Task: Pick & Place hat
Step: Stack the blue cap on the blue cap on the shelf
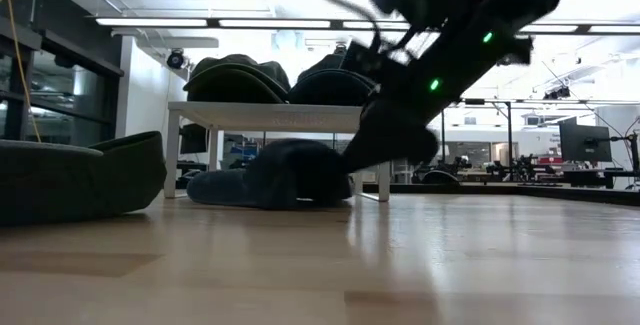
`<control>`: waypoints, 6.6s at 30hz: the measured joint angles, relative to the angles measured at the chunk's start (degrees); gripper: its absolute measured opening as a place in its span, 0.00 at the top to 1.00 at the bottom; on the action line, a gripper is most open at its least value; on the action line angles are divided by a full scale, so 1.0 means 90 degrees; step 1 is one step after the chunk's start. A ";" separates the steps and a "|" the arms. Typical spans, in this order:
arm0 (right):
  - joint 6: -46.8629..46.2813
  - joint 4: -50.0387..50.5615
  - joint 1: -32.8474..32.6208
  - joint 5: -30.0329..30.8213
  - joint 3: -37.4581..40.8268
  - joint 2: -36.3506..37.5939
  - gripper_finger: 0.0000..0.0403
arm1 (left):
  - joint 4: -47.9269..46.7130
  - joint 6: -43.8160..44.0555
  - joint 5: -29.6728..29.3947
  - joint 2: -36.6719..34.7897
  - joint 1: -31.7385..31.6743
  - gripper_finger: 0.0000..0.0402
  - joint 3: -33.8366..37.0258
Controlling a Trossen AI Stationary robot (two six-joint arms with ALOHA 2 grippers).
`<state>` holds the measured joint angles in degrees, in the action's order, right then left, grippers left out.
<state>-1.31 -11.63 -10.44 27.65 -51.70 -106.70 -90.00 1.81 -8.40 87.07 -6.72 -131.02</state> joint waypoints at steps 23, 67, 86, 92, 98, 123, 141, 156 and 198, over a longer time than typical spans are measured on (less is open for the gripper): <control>-0.0416 0.1658 -0.1526 0.1200 0.0000 0.3279 0.89 | 0.0741 -0.0135 0.1176 0.0251 0.0000 0.45 0.0002; 0.2805 0.0397 -0.1563 -0.1591 0.0000 0.6411 0.89 | 0.2990 -0.0288 0.3825 0.2108 0.0000 0.45 0.0002; 0.3768 0.0400 -0.1563 -0.2091 0.0000 0.7168 0.89 | 0.3436 0.1467 0.4509 0.2797 0.0000 0.45 0.0041; 0.3894 0.0425 -0.1563 -0.2298 0.0000 0.7301 0.89 | 0.3730 0.1866 0.4846 0.3012 0.0000 0.45 0.0056; 0.4095 0.0461 -0.1558 -0.2334 0.0002 0.7408 0.89 | 0.4536 0.2268 0.5313 0.3176 0.0009 0.45 0.0059; 0.4007 0.1193 -0.1549 -0.0968 0.0002 0.7755 0.89 | 0.5219 0.2876 0.5842 0.3308 0.0308 0.54 0.0053; 0.3222 0.1461 -0.1551 0.0616 0.0002 0.7748 0.78 | 0.4751 0.2234 0.5143 0.3288 0.0287 0.98 0.0046; 0.2237 0.1886 -0.1551 0.1577 0.0000 0.7832 0.69 | 0.2879 0.0872 0.3146 0.2985 0.0296 0.99 0.0046; 0.1817 0.3622 -0.0205 0.0962 0.0000 0.6716 0.45 | 0.2120 0.0443 0.1889 0.2936 0.0435 0.99 0.0053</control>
<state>15.05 20.97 -12.29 36.30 -51.70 -46.26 -70.91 5.80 8.60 113.49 -2.81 -130.54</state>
